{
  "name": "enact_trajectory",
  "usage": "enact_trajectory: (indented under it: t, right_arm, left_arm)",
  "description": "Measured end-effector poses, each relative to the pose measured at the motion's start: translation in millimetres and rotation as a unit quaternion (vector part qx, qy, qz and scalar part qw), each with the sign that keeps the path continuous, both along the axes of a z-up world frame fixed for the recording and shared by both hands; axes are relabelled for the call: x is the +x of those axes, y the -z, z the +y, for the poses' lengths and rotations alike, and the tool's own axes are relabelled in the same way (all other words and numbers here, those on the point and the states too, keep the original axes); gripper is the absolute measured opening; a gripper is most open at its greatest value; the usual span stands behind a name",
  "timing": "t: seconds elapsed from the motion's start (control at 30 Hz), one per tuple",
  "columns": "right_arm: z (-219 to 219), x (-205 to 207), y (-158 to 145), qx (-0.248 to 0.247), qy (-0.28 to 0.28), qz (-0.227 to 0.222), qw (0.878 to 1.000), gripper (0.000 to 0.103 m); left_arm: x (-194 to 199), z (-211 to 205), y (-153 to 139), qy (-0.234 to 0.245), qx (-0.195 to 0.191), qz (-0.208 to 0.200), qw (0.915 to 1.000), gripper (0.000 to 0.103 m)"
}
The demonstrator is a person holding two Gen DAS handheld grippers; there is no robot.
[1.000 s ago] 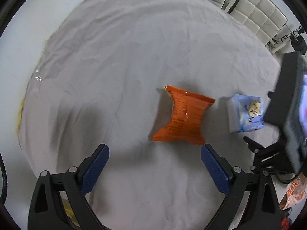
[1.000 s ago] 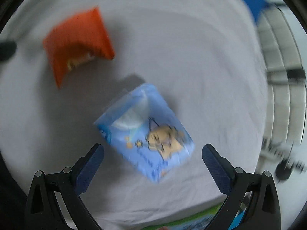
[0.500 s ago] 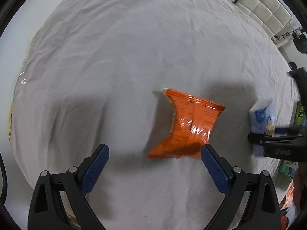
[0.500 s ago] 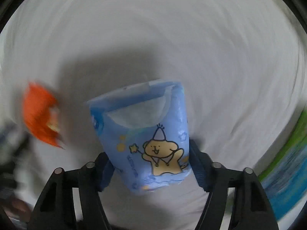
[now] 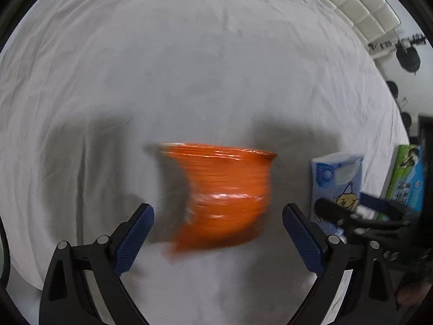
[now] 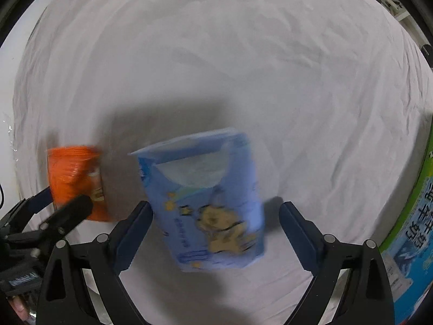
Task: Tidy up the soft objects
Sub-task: 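Grasp the orange chip packet with the left tool while the right tool grasps the blue tissue pack, then carry both packs into the box and open both tools to release them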
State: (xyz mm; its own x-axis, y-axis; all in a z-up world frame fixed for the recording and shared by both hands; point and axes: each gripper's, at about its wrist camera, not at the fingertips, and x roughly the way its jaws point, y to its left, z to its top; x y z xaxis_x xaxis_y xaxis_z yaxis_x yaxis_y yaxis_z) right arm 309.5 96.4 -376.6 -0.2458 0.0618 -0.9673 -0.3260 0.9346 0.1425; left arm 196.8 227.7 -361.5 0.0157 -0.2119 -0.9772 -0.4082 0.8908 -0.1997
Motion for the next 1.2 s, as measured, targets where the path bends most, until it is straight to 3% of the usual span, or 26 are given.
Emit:
enact_trajectory:
  t: [0.1,0.17,0.2,0.27,0.3,0.4,0.63,0.83,1.03,1.2]
  right_arm:
    - [7.5,3.2,6.2,-0.011,0.007,0.001,1.0,0.094]
    - [9.0,3.3,5.3,-0.025,0.013,-0.015,0.999,0.085]
    - [9.6,3.3,3.9,-0.033,0.012,-0.022,0.999,0.082]
    - [12.4,-2.7,0.5,-0.042,0.013,-0.035,0.998,0.068]
    - [11.7,-3.5,-2.1,-0.046,0.016,-0.04,0.998,0.064]
    - [12.6,-3.2,-5.3,-0.048,0.022,-0.043,0.998,0.059]
    - [20.5,-24.0,-8.8,-0.065,0.023,-0.057,0.996,0.051]
    - [30.4,-45.5,-9.7,-0.065,0.02,-0.059,0.996,0.041]
    - [9.1,-60.1,-28.1,-0.055,0.016,-0.069,0.996,0.039]
    - [-3.3,-71.4,-65.0,-0.037,0.017,-0.092,0.995,0.039]
  left_arm:
    - [-0.5,1.1,8.8,-0.006,-0.009,0.008,0.9999,0.097]
    - [7.0,4.5,18.9,-0.003,-0.006,0.014,0.9999,0.093]
    - [7.3,2.8,22.2,-0.001,-0.003,0.016,0.9999,0.081]
    - [11.0,-0.8,25.2,0.011,0.017,0.018,0.9996,0.069]
    - [12.7,-4.8,24.0,0.022,0.031,0.015,0.9992,0.058]
    - [14.2,-16.2,23.3,0.05,0.078,0.019,0.9955,0.043]
    - [13.1,-44.7,17.8,0.05,0.099,0.008,0.9938,0.04]
    - [-6.9,-35.6,10.4,0.049,0.107,-0.003,0.993,0.038]
    - [-17.5,-53.4,-20.6,0.051,0.102,-0.028,0.9931,0.038]
    - [-29.3,-70.7,-53.3,0.062,0.101,-0.059,0.9912,0.038]
